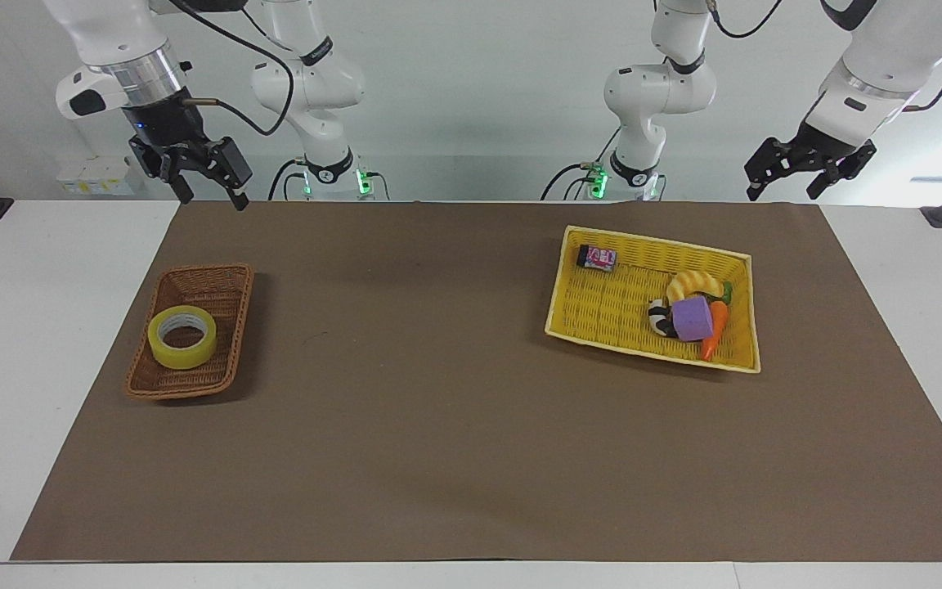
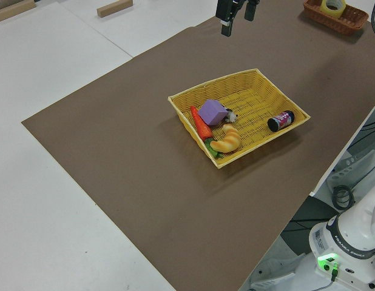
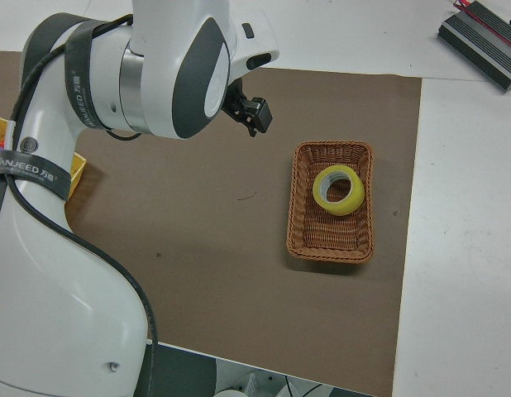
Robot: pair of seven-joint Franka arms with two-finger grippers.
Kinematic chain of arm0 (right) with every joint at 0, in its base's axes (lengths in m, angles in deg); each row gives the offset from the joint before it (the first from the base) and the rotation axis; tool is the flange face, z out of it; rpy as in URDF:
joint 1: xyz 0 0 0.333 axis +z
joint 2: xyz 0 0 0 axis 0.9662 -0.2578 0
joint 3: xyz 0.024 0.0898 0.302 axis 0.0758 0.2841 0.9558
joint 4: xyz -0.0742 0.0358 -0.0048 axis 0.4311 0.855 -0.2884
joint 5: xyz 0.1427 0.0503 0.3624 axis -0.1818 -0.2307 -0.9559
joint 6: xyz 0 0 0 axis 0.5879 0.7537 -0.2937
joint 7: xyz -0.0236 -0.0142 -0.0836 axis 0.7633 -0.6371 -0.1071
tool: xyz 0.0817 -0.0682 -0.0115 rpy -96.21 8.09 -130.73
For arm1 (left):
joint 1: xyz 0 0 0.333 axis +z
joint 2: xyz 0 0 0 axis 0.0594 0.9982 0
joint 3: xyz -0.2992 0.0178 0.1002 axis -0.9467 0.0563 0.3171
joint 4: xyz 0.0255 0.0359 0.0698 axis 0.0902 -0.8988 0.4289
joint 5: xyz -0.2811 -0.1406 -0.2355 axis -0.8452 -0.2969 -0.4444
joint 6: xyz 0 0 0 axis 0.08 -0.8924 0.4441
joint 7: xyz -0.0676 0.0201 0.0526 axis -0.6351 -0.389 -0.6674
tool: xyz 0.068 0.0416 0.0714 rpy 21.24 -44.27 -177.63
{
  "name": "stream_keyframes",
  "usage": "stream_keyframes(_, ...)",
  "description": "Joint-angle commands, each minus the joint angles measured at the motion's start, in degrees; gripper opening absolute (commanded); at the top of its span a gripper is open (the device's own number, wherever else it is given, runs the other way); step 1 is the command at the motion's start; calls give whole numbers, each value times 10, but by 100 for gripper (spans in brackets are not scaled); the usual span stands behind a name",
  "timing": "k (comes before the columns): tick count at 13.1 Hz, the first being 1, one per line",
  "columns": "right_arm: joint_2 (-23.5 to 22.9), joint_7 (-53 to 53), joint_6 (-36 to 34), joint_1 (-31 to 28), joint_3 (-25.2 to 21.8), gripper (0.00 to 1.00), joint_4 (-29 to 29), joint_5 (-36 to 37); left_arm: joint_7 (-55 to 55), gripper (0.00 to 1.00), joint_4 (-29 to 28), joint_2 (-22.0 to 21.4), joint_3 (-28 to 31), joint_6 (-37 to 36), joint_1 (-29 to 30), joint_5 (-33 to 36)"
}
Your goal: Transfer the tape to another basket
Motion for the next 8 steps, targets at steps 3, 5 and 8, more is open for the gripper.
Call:
stream_keyframes(3, 18, -69, -13, -1, 6, 100, -21, 42, 2, 100, 6, -6, 3, -7, -4, 8)
stream_keyframes(5, 24, -118, -13, 5, 9, 100, -31, 60, 2, 100, 6, -6, 3, -7, -6, 8)
stream_keyframes(8, 31, -115, -24, 7, 23, 100, -37, 73, 2, 100, 6, -6, 4, -7, 1, 8)
